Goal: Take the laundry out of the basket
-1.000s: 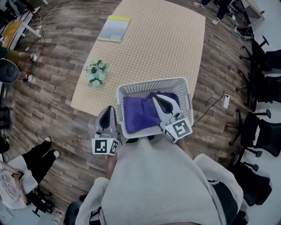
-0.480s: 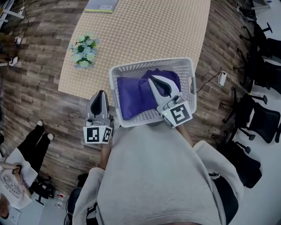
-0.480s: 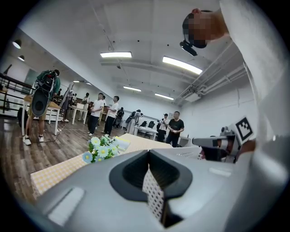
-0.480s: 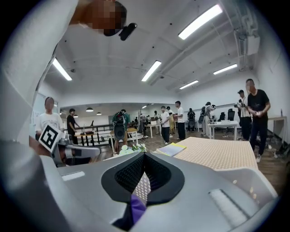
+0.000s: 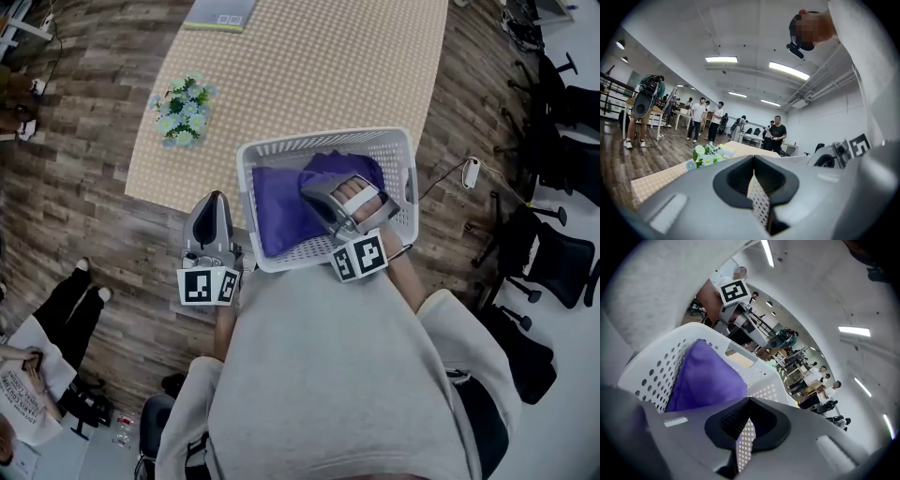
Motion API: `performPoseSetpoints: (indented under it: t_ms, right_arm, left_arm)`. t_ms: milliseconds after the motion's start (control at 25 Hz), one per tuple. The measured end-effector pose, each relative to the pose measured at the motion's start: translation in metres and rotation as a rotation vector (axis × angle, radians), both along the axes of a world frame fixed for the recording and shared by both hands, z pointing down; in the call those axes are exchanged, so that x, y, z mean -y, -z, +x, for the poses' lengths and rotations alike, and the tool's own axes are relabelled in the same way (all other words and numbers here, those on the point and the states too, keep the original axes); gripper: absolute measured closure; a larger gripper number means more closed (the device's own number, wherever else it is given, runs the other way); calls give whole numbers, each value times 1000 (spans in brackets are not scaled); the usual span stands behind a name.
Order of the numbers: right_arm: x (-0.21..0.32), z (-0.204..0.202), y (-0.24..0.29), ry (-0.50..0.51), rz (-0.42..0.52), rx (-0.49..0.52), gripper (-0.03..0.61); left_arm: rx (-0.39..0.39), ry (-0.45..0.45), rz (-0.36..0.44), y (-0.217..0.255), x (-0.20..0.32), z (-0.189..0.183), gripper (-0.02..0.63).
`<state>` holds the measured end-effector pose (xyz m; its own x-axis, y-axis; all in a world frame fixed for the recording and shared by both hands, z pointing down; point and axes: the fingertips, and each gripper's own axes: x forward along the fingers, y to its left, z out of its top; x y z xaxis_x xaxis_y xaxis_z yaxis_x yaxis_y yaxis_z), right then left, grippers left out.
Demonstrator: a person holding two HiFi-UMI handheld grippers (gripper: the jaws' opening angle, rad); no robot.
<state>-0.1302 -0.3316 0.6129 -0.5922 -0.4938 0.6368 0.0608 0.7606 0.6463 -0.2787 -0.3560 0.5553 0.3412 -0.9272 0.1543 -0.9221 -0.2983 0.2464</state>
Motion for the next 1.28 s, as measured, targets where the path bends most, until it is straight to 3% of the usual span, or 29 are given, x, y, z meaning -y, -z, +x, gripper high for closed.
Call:
performPoseSetpoints:
  t_ms: [120,240,400,440,520,680,800,880,1160,1280]
  right_arm:
    - [-4,0,-9,-2,-68,-5,578]
    - [-8,3,-26,-23,-204,-46,574]
    - [-10,11,-62,-65,-419,-172,140]
    - [-10,13,-72,-63,-454,-204,71]
    - [-11,16,-92,-52,-523,-269,3]
    - [-20,14,-139,-14,-700,-384,-18]
    - [-35,9,-175,34,-926,-496,-18]
    - [-39,9,-183,45,-1022,-567,-18]
    - [-40,7,-182,56,-1012,-584,-9]
    - [-46,7,-174,81,-1001,-578,94]
  left_arm:
    - [-2,10,0,0,-2,-3,603]
    - [-6,22,-2,-2,-6,-4,603]
    - [-7,37,0,-1,-8,-7,603]
    - [-7,40,1,-1,-8,-7,603]
    - [-7,47,3,0,-8,-8,603]
    - [-4,65,5,2,-12,-12,603]
    - [-4,83,6,2,-13,-18,603]
    - [-8,94,8,3,-14,-20,603]
    - [-21,109,19,6,-12,-22,603]
    - [-25,105,32,9,-9,-19,603]
